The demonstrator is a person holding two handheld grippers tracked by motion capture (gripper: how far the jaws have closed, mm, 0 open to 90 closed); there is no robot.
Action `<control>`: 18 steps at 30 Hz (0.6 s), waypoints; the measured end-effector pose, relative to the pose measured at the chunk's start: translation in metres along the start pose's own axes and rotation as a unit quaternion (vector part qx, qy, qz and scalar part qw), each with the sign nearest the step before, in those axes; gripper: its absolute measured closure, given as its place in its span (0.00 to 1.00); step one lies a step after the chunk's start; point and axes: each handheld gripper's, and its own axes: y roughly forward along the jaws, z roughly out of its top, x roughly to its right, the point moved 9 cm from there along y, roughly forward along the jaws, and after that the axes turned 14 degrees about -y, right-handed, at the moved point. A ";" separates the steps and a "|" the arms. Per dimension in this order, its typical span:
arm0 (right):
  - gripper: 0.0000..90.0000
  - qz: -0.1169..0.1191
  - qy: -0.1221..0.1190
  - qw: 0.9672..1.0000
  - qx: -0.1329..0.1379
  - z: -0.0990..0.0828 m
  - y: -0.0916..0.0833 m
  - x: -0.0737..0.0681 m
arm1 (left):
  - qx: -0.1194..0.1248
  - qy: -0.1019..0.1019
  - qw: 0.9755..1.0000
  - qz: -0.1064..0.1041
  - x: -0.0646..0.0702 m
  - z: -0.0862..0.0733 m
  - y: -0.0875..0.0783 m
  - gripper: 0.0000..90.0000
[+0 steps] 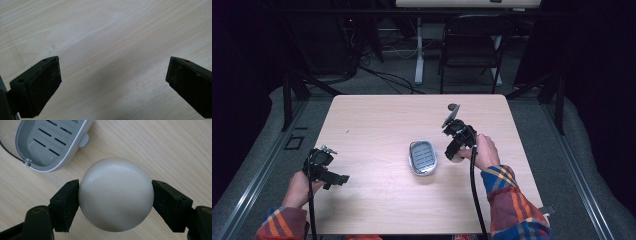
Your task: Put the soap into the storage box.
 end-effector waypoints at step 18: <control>0.27 -0.006 -0.020 1.000 0.003 0.021 -0.010 -0.005 | -0.001 -0.003 1.000 -0.001 0.000 0.000 0.000 0.00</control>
